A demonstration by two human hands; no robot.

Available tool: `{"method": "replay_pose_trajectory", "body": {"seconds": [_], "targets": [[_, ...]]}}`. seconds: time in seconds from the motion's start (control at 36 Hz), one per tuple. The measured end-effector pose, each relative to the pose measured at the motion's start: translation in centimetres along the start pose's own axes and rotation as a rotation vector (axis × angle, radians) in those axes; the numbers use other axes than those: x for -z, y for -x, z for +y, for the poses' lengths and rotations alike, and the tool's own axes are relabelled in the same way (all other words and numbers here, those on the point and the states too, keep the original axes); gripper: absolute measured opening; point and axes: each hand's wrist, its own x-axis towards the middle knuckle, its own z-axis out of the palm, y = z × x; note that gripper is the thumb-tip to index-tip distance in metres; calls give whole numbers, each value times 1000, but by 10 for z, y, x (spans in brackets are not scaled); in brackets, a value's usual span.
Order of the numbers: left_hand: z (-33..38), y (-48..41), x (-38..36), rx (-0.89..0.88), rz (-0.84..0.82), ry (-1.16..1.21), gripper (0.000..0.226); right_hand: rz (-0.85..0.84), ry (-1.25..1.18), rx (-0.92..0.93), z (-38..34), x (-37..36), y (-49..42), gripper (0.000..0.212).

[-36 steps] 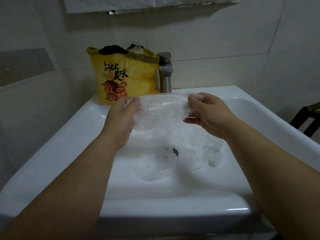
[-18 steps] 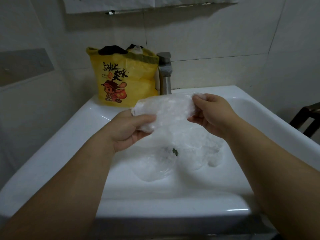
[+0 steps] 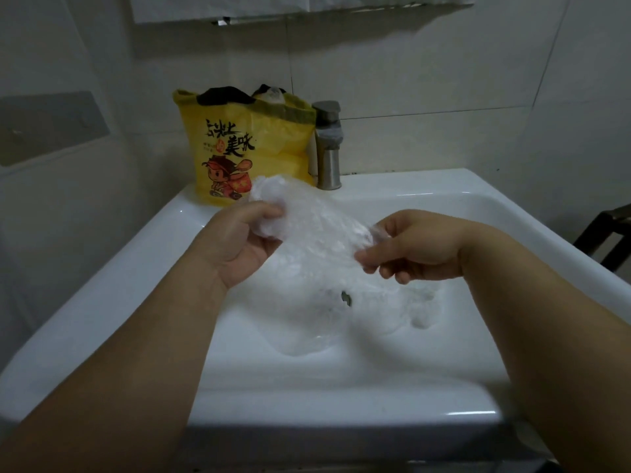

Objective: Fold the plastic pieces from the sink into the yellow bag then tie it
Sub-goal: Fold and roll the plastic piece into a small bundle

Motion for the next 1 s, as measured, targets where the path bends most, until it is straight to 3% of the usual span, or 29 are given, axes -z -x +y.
{"method": "replay_pose_trajectory", "body": {"seconds": [0.06, 0.11, 0.17, 0.19, 0.25, 0.31, 0.39, 0.67, 0.81, 0.86, 0.92, 1.0], "targets": [[5, 2, 0, -61, -55, 215, 43, 56, -74, 78, 0, -9, -5, 9], [4, -1, 1, -72, -73, 344, 84, 129, -250, 186, -2, -22, -12, 9], [-4, 1, -3, 27, -116, 184, 123, 202, -351, 257, -3, -35, -20, 8], [-13, 2, -5, 101, -186, 58, 127, 223, -343, 269, -2, -40, -25, 7], [-28, 4, -14, 188, -308, -167, 92, 245, -232, 264, 3, -50, -31, 8], [-34, 5, -24, 143, -237, -261, 41, 256, -108, 246, 7, -55, -32, 10], [-30, 0, -28, 76, -74, -162, 13, 273, -77, 239, 8, -57, -32, 12], [7, -9, 5, -46, 170, 197, 8, 113, -152, 47, 12, -42, -28, 10], [6, -1, 8, 55, -83, 211, 52, 45, -252, 40, 9, -43, -25, 7], [4, -1, 5, 75, -103, 181, 38, 22, -258, 31, 7, -41, -23, 6], [0, -3, 2, 44, -45, 29, 19, -29, -212, 37, 8, -39, -23, 28], [-6, -2, -2, 13, -56, -177, 21, 39, -109, 67, 5, -39, -26, 86]]}}
